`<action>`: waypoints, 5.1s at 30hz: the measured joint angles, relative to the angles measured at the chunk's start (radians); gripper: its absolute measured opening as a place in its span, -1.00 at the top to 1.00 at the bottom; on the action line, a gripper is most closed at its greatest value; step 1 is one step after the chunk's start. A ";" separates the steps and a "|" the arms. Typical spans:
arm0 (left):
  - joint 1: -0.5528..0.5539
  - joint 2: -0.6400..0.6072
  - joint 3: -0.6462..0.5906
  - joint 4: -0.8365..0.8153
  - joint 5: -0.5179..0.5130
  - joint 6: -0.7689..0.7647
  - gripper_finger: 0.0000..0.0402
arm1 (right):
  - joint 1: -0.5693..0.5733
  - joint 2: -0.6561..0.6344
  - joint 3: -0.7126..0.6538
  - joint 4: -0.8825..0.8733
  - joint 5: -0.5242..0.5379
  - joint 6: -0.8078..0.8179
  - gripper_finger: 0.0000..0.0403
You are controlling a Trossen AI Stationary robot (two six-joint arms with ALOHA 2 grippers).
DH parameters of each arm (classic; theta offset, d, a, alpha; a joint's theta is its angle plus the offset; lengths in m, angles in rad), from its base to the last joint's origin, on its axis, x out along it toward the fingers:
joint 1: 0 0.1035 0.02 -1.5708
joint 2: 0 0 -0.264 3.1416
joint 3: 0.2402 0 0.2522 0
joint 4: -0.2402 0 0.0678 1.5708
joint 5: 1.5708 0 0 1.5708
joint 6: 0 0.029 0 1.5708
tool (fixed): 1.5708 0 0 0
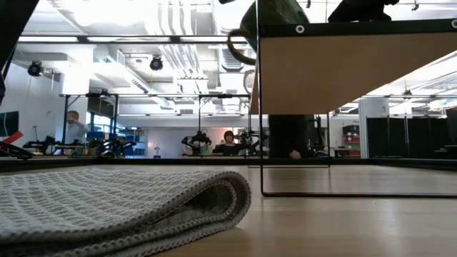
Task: Stack small to large cups/mugs on shelf
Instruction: Put the brown mug on the shelf, then adjust the white mug on the shelf
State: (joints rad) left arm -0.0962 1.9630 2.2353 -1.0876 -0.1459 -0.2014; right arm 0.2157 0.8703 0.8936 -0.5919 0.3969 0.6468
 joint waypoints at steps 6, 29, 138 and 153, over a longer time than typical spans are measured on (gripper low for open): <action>0.006 0.012 0.001 0.017 0.006 0.000 1.00 | 0.000 -0.006 0.000 -0.015 0.000 -0.001 0.96; 0.020 0.027 -0.012 0.068 0.032 0.000 0.94 | 0.002 0.048 0.000 -0.079 -0.017 0.144 0.96; 0.039 -0.031 -0.105 0.359 0.114 -0.003 0.57 | 0.041 -0.053 0.000 -0.109 -0.183 0.222 0.96; 0.071 -0.098 -0.106 0.127 -0.116 0.001 0.96 | 0.213 -0.108 0.000 -0.110 -0.195 0.327 0.96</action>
State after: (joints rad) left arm -0.0257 1.8648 2.1288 -0.9605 -0.2616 -0.2000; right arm 0.4287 0.7628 0.8936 -0.7021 0.2024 0.9742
